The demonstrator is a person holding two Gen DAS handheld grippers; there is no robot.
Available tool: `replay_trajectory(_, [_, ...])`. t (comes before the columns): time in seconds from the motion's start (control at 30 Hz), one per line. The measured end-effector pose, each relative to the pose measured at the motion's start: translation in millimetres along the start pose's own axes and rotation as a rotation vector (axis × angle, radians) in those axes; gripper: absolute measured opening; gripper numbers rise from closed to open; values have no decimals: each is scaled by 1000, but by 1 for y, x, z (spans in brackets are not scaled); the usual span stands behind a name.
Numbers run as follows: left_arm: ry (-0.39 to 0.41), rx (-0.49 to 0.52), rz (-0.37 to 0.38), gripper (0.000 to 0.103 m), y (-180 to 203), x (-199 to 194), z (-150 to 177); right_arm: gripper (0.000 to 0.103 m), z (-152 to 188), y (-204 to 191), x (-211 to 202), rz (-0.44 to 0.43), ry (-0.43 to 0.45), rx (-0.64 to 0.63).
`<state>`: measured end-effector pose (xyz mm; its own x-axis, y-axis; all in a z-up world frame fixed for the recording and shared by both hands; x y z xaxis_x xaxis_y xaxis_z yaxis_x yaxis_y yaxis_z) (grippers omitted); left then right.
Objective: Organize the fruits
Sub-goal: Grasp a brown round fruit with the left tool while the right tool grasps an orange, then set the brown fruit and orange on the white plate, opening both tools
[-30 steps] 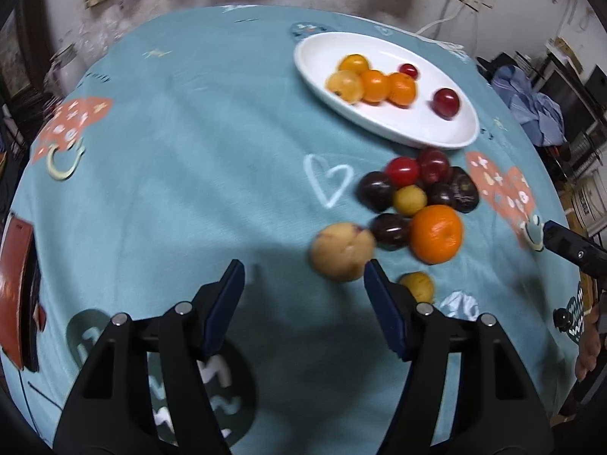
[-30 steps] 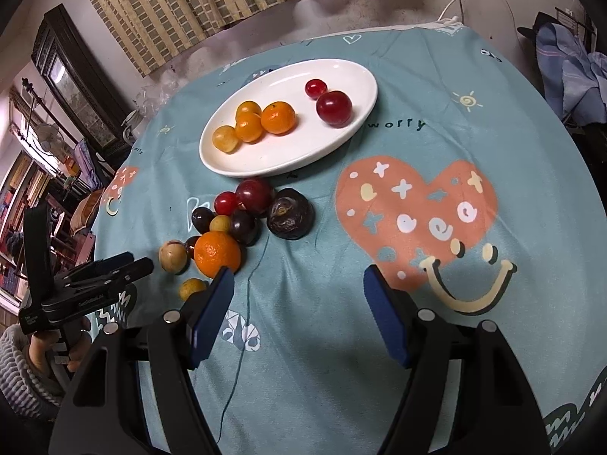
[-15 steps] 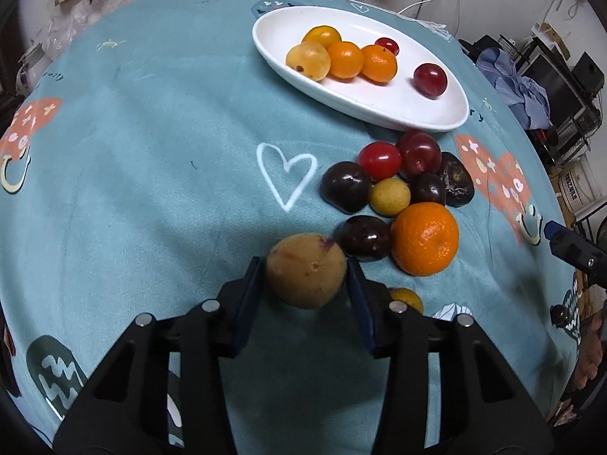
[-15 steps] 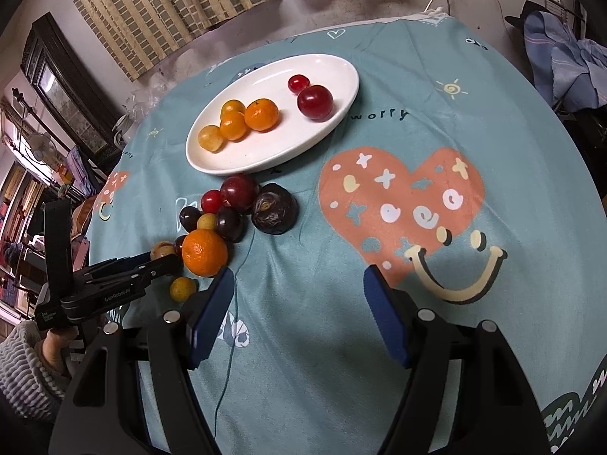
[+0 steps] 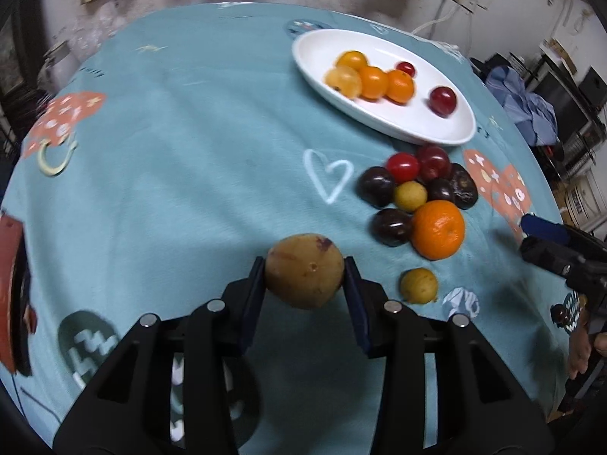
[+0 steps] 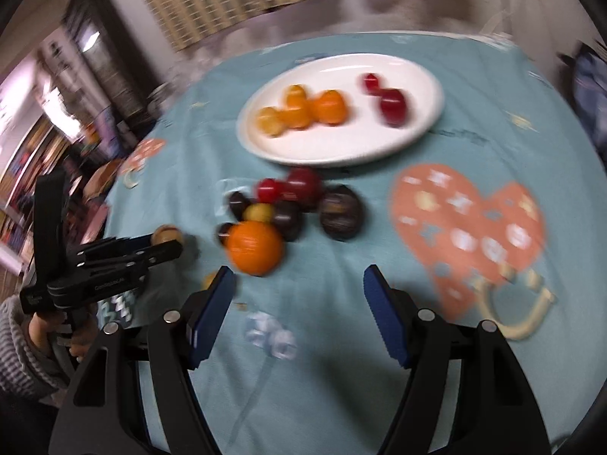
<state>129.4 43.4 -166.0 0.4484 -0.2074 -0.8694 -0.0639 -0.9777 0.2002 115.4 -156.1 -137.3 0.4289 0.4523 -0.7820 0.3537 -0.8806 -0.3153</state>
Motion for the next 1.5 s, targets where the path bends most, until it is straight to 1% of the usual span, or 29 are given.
replay_trajectory(0.07, [0,-28,-10,41,-10,-4,3,68,-3,-14,18,-42,-39,-17])
replay_trajectory(0.1, [2,-37,-14,41,-14,-6,5,68,-4,-16,24,-47,-49,-15])
replay_trajectory(0.17, [5,-46,-19,41,-18,-8,8,63,-7,-20,35,-53,-68,-4])
replay_trajectory(0.23, [9,-49,-24,41,-21,-10,11,61,-10,-19,42,-53,-81,16])
replay_trajectory(0.27, [8,-50,-22,41,-21,-10,12,56,-11,-19,47,-47,-92,20])
replay_trajectory(0.4, [1,-50,-10,41,-20,-6,12,55,-15,-15,59,-12,-125,26])
replay_trajectory(0.47, [-3,-40,-4,41,-16,-4,13,48,-15,-13,64,-1,-129,31])
replay_trajectory(0.5, [-5,-35,-1,41,-15,-3,13,48,-14,-11,65,-4,-125,38])
replay_trajectory(0.57, [-8,-25,6,41,-11,-2,13,46,-12,-10,62,-8,-119,38])
replay_trajectory(0.77, [-19,6,30,41,4,-1,15,45,4,-1,39,-27,-107,74])
replay_trajectory(0.9, [-18,48,69,41,26,-4,10,45,15,16,18,-2,-87,117])
replay_trajectory(1.0, [3,89,99,41,48,-4,-7,45,15,40,-4,37,-38,172])
replay_trajectory(1.13, [41,115,139,41,75,2,-45,45,-8,71,-26,99,43,201])
replay_trajectory(1.27, [82,170,147,42,105,17,-86,45,-47,91,-34,130,122,181])
replay_trajectory(1.4, [83,187,134,42,120,38,-111,45,-96,99,-20,130,181,135])
replay_trajectory(1.5, [63,176,133,42,119,55,-118,45,-125,101,0,122,199,115])
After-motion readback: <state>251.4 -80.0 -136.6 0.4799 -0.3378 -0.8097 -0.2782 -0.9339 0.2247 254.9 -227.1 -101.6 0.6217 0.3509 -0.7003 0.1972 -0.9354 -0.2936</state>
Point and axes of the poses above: each gripper's, at about its wrist camera, not at the fingertips, and x roughly the way its jaws point, y to its right, z to its underside, the point moved 5 cm from there along x, roughly the way its jaws point, and after that the axes turned 4 degrees about -x, right-handed, at the moved point
